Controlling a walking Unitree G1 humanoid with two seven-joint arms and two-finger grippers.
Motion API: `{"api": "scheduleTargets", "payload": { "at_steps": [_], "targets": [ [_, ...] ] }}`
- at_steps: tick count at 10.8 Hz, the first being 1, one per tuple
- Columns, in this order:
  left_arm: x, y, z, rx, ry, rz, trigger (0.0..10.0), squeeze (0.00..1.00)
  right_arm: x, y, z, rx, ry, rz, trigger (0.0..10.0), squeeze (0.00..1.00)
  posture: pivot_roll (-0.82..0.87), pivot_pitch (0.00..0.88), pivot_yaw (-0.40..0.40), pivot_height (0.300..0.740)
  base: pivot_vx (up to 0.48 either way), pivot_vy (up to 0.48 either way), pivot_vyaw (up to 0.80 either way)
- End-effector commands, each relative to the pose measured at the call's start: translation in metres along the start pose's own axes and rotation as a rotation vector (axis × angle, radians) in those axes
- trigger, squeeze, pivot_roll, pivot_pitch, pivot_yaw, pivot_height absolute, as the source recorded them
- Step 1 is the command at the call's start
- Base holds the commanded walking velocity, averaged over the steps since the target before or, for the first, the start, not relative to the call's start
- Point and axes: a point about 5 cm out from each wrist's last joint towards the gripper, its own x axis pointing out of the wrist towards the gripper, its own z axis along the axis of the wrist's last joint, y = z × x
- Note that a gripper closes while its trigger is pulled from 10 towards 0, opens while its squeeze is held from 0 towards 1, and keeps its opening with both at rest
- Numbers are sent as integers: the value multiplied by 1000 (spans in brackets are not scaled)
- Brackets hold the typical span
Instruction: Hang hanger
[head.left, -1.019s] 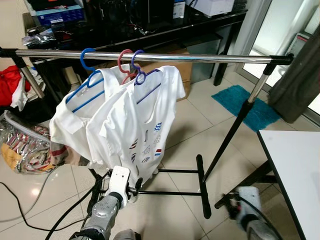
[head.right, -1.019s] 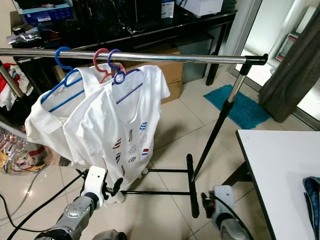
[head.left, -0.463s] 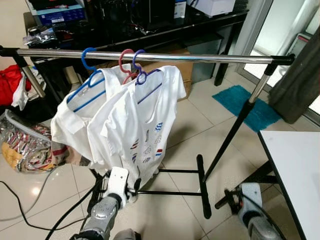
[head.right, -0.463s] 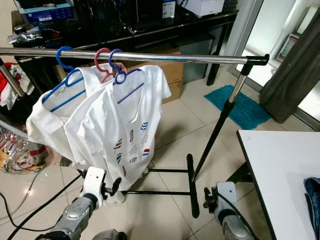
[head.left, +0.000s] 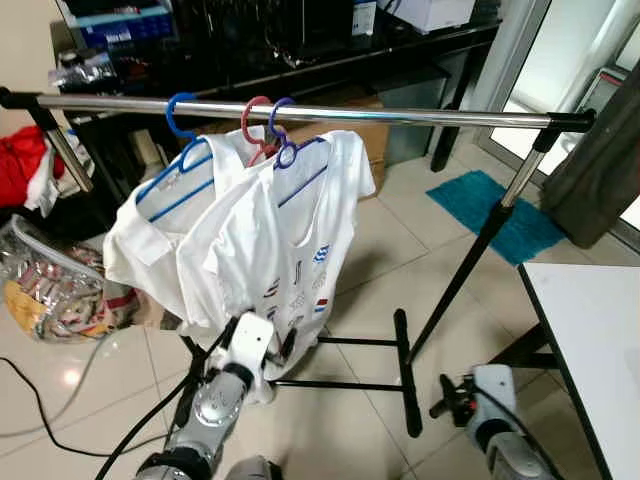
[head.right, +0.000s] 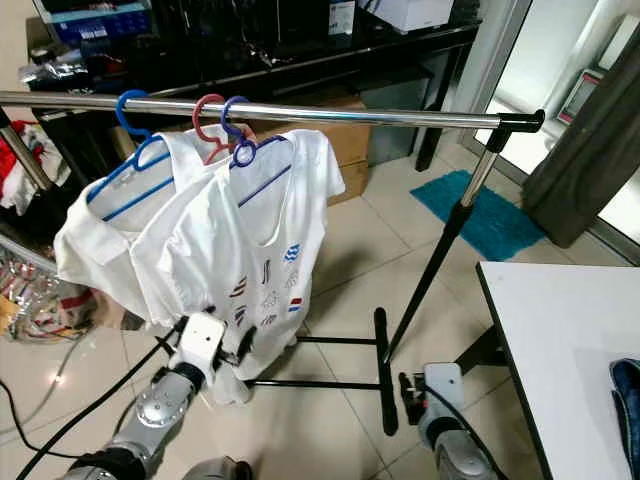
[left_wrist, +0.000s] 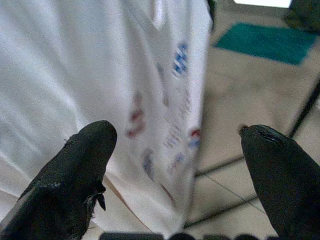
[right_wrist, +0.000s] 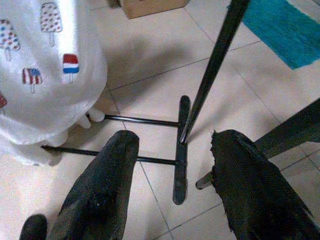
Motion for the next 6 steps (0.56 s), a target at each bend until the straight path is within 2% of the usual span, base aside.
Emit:
{"api": "scheduleTargets", "payload": {
  "at_steps": [1, 2, 4, 5, 6],
  "targets": [
    [2, 5, 7, 39, -44, 28, 10000, 847, 0, -3, 3, -11, -15, -4, 10000, 0, 189, 30, -4, 740, 0, 0, 0],
    [7, 10, 21, 92, -133, 41, 10000, 0, 0, -9, 4, -14, -11, -18, 10000, 0, 195, 24, -9, 740, 0, 0, 0],
    [14, 17, 47, 176, -276, 61, 10000, 0, 1, -11, 6, -23, -6, -24, 10000, 0, 198, 22, -15, 740, 0, 0, 0],
    [17, 20, 55, 184, -309, 66, 10000, 0, 2, -11, 7, -23, -9, -23, 10000, 0, 198, 22, -15, 740, 0, 0, 0],
    [20, 19, 64, 228, -352, 36, 10000, 0, 2, -9, 6, -26, -5, -19, 10000, 0, 198, 19, -16, 740, 0, 0, 0]
  ]
}}
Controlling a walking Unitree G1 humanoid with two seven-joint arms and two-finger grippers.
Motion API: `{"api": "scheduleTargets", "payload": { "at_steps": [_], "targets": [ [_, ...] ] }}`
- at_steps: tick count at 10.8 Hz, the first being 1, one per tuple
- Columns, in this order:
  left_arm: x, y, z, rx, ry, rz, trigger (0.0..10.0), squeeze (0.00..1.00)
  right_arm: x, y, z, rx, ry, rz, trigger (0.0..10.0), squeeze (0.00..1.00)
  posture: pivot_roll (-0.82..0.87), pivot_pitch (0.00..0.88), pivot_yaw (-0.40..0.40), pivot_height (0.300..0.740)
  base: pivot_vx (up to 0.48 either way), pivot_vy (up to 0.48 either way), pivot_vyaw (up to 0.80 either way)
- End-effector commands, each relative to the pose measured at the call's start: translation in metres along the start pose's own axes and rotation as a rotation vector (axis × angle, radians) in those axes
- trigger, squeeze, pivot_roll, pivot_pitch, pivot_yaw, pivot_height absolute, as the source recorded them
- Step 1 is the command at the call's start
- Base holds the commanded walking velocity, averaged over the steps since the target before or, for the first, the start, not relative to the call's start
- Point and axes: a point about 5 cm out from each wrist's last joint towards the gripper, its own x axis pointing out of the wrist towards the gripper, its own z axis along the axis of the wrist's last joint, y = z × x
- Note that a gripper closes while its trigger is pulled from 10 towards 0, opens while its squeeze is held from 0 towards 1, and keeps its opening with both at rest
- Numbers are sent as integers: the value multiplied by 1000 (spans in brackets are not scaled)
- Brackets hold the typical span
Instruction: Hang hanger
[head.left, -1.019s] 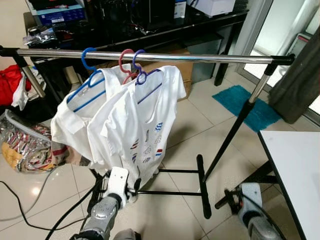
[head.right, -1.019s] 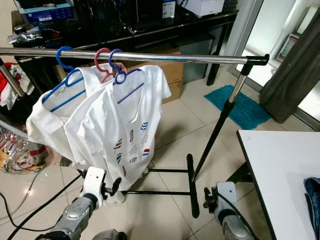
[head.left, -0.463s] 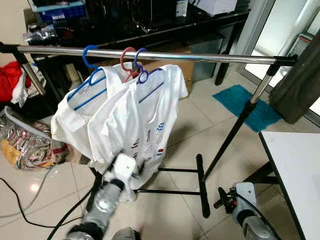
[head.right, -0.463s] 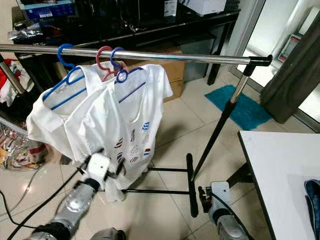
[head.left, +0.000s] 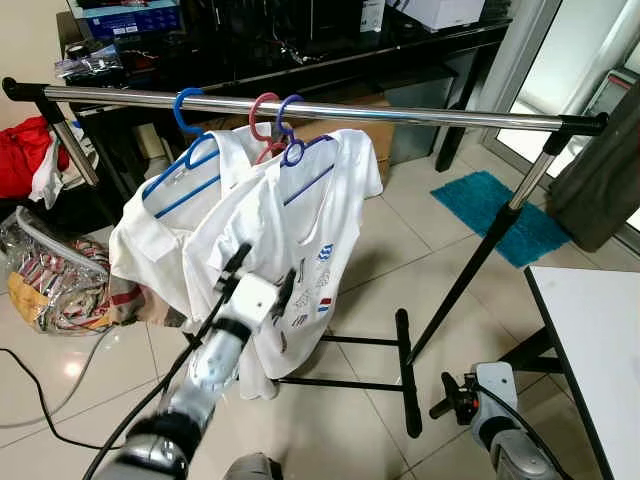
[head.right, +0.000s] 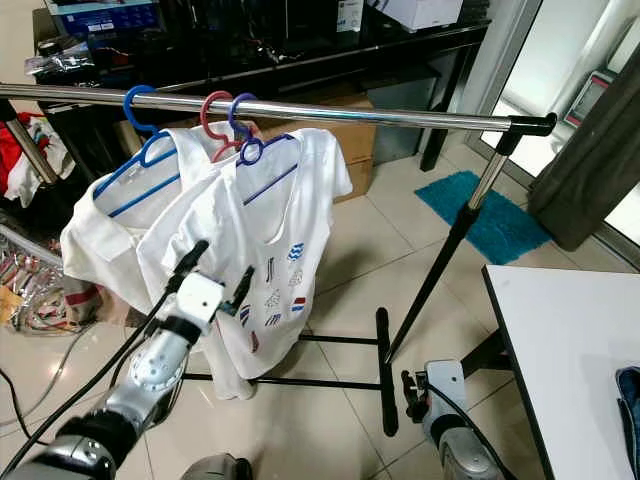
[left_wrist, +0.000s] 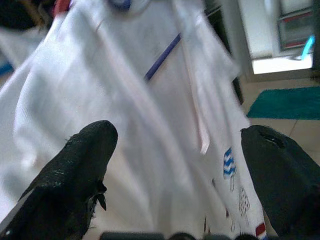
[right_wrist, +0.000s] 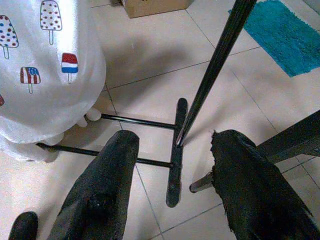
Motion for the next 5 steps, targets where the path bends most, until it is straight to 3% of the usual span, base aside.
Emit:
{"api": "scheduleTargets", "payload": {
  "at_steps": [1, 3, 5],
  "targets": [
    [5, -1, 10, 80, -69, -39, 10000, 0, 1, -2, 1, -4, 7, -8, 10000, 0, 198, 19, -16, 740, 0, 0, 0],
    [8, 7, 20, 144, -139, 0, 10000, 0, 0, -2, -1, -6, 11, -13, 10000, 0, 198, 19, -16, 740, 0, 0, 0],
    [9, 27, 27, 192, -191, 60, 10000, 0, 0, -2, -1, -9, 14, -15, 10000, 0, 194, 17, -11, 740, 0, 0, 0]
  ]
}}
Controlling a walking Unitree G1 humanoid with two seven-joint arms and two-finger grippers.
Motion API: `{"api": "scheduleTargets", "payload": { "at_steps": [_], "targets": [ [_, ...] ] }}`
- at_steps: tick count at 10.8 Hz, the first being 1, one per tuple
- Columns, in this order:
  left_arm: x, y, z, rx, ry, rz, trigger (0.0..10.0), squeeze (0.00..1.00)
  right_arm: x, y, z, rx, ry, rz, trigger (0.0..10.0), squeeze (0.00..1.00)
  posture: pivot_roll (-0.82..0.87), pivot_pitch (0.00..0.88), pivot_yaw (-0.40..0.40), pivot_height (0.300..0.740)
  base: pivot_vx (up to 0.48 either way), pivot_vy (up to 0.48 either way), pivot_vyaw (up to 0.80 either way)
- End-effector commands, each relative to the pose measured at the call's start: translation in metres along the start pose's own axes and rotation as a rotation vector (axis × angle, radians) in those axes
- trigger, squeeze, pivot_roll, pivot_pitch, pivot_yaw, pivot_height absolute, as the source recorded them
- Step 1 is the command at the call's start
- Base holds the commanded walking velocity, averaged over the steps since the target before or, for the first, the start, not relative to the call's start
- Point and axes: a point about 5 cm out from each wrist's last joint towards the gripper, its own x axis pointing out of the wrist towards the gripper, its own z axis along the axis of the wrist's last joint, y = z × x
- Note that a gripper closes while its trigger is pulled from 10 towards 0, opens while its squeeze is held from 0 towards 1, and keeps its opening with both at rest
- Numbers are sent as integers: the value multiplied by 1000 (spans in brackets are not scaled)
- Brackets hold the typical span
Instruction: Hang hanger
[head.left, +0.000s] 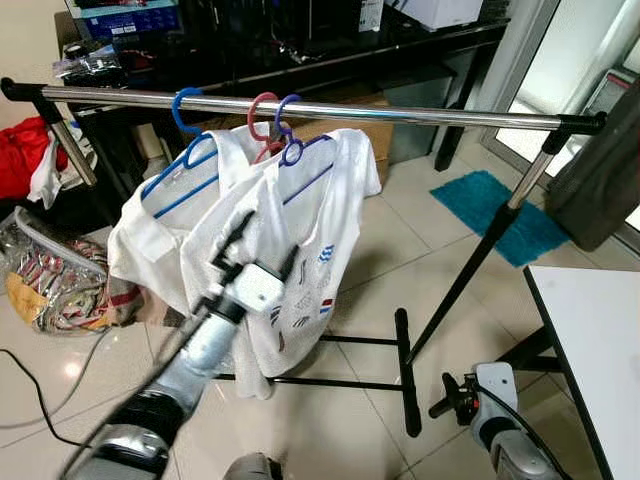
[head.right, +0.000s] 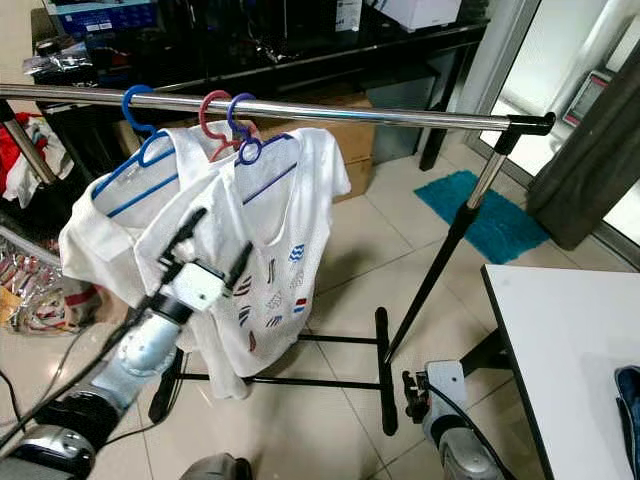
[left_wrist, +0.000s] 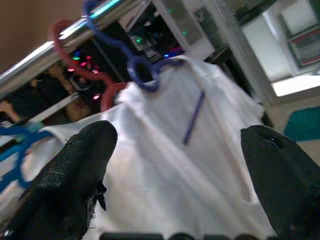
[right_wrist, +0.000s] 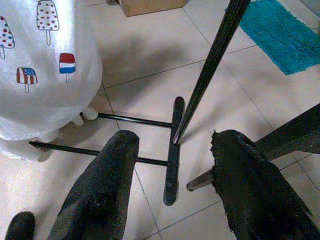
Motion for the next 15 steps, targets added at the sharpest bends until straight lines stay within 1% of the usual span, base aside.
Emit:
{"api": "scheduleTargets", "payload": {
  "at_steps": [1, 2, 4, 6, 7, 8, 9, 10, 11, 12, 13, 14, 15],
  "targets": [
    [3, 10, -1, -6, 5, 54, 10000, 0, 0, -2, 0, -10, 12, 1, 10000, 0, 197, 14, -16, 740, 0, 0, 0],
    [5, 16, -3, -24, 24, 62, 10000, 0, 1, -2, 1, -15, 11, 4, 10000, 0, 197, 14, -16, 740, 0, 0, 0],
    [9, 21, -7, -155, 62, 55, 10000, 0, 3, -4, 4, -18, 7, 2, 10000, 0, 197, 10, -20, 740, 0, 0, 0],
    [11, 18, -7, -201, 71, 0, 10000, 0, 2, -4, 3, -19, 8, 1, 10000, 0, 192, 14, -20, 740, 0, 0, 0],
    [13, 16, -10, -270, 101, -52, 10000, 0, 1, -3, 2, -18, 8, 2, 10000, 0, 192, 14, -20, 740, 0, 0, 0],
    [11, 10, -14, -322, 128, -122, 10000, 0, 0, -3, 1, -18, 8, 1, 10000, 0, 188, 20, -18, 740, 0, 0, 0],
    [10, 18, -13, -285, 111, -93, 10000, 0, -1, -4, -2, -17, 14, -4, 10000, 0, 181, 24, -17, 740, 0, 0, 0],
    [11, 20, -13, -280, 103, -83, 10000, 0, -1, -4, -2, -16, 14, -5, 10000, 0, 181, 24, -17, 740, 0, 0, 0],
    [16, 35, -7, -240, 60, -25, 10000, 0, -2, -5, -2, -19, 14, -6, 10000, 0, 181, 26, -21, 740, 0, 0, 0],
    [19, 41, -4, -217, 35, -8, 10000, 0, -2, -6, -2, -21, 16, -7, 10000, 0, 181, 25, -22, 740, 0, 0, 0],
    [20, 44, -2, -195, 26, 7, 10000, 0, -2, -6, -2, -22, 17, -7, 10000, 0, 182, 23, -23, 740, 0, 0, 0],
    [19, 49, -3, -181, 26, 31, 10000, 0, -2, -6, -2, -23, 17, -8, 10000, 0, 182, 23, -23, 740, 0, 0, 0],
    [18, 53, -6, -202, 46, 38, 10000, 0, -1, -6, -1, -25, 13, -7, 10000, 0, 182, 23, -23, 740, 0, 0, 0]
  ]
}}
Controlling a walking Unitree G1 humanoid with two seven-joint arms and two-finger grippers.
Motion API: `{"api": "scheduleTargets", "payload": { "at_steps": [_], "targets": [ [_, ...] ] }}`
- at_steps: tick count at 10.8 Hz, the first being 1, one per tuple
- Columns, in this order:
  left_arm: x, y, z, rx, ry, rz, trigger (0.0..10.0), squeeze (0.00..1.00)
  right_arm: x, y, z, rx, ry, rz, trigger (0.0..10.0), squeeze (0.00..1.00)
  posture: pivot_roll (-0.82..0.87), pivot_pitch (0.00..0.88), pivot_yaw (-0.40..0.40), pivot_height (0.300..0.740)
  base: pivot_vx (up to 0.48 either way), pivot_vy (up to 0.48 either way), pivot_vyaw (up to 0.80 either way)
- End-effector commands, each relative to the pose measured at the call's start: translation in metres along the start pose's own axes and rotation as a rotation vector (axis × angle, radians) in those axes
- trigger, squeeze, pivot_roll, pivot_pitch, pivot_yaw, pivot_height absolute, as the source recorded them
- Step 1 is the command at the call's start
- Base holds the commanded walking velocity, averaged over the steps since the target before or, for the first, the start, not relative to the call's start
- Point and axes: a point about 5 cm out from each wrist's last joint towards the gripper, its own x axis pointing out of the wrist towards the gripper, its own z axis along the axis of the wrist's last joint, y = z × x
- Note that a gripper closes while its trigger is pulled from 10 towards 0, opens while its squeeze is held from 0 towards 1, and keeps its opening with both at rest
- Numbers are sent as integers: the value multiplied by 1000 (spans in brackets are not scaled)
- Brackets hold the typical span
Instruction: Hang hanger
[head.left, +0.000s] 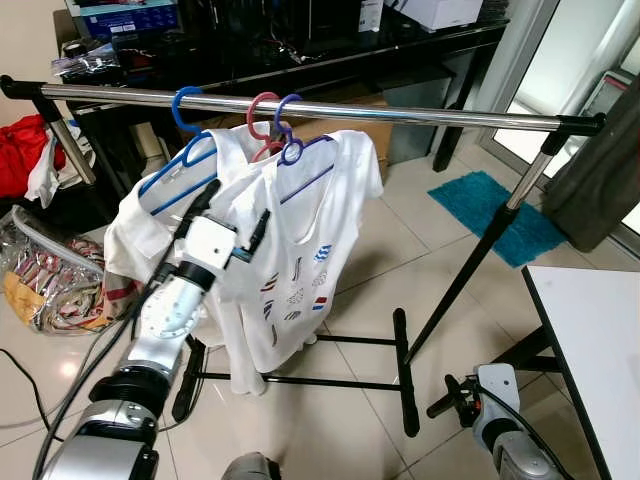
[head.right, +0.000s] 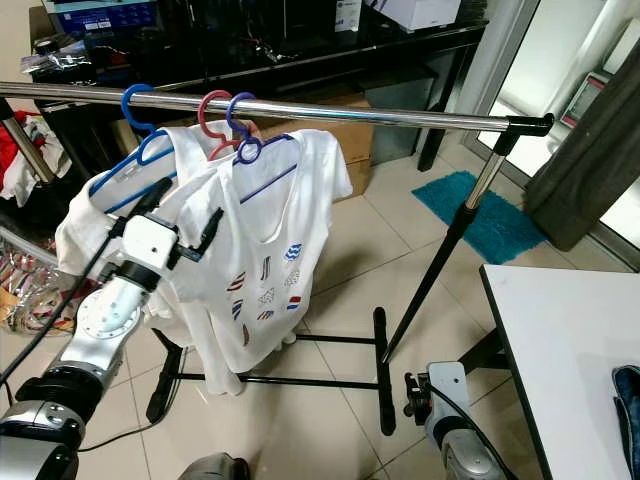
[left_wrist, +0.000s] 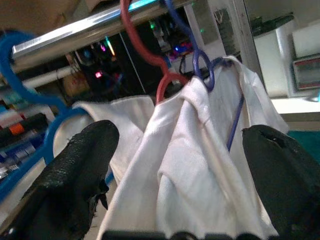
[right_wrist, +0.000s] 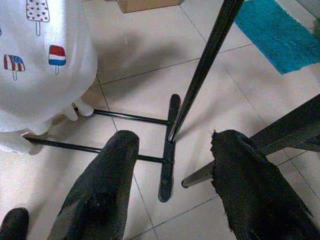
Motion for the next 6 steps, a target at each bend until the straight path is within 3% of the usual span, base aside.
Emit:
{"api": "scheduleTargets", "payload": {
  "at_steps": [1, 3, 4, 6],
  "targets": [
    [0, 1, -6, -43, 46, -26, 10000, 0, 1, -3, 2, -12, 1, -4, 10000, 0, 183, 19, -24, 740, 0, 0, 0],
    [-3, -2, -17, -110, 118, -57, 10000, 0, 1, -2, 2, -10, -2, -7, 10000, 0, 176, 20, -23, 740, 0, 0, 0],
    [-4, -3, -23, -185, 168, -66, 10000, 0, 0, -3, 1, -8, 0, -10, 10000, 0, 172, 21, -24, 740, 0, 0, 0],
    [-5, -8, -27, -198, 192, -108, 10000, 0, -1, -4, 0, -7, 3, -15, 10000, 0, 167, 24, -23, 740, 0, 0, 0]
  ]
}}
